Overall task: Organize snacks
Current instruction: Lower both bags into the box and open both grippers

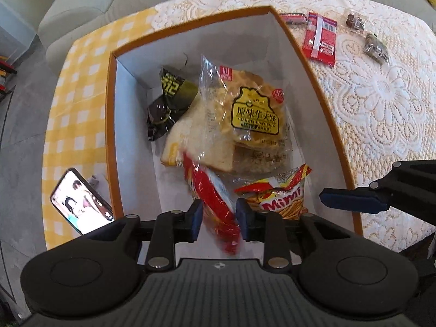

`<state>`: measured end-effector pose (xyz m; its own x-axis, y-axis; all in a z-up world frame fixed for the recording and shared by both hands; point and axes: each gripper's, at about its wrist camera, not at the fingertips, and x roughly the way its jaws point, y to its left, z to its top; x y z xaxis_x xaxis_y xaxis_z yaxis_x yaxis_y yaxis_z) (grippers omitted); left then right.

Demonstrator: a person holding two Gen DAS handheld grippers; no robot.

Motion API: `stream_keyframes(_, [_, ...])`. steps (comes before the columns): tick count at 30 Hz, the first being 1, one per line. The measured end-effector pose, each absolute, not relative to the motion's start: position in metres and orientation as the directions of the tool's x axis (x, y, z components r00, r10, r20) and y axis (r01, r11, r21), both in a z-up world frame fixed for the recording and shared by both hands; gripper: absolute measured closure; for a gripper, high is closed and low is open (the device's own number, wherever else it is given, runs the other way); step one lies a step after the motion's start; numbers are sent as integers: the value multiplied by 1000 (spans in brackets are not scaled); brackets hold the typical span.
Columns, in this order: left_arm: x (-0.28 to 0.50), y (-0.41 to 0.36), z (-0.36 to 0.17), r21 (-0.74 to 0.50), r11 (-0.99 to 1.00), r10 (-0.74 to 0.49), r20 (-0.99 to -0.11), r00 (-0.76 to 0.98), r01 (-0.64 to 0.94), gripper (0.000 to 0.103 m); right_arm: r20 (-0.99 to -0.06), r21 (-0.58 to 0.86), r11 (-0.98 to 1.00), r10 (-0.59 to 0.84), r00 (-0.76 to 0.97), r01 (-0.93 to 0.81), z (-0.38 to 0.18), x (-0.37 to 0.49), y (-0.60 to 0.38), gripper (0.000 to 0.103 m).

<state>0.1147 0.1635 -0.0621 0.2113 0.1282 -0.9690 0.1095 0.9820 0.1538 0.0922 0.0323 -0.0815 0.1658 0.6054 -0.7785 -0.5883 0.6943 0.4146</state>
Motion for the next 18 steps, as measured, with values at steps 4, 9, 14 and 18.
stream_keyframes(4, [115, 158, -53, 180, 977, 149, -959, 242, 112, 63, -772, 413, 697, 609, 180, -586, -78, 90, 28, 59])
stream_keyframes(9, [113, 152, -40, 193, 975, 155, -948, 279, 113, 63, -756, 413, 699, 621, 209, -584, -69, 88, 19, 58])
stream_keyframes(14, [112, 139, -25, 192, 976, 146, -926, 347, 102, 63, -734, 413, 705, 632, 248, -577, -58, 87, 3, 58])
stream_keyframes(18, [109, 120, -11, 182, 978, 119, -893, 435, 105, 63, -706, 405, 720, 637, 308, -563, -47, 86, -21, 57])
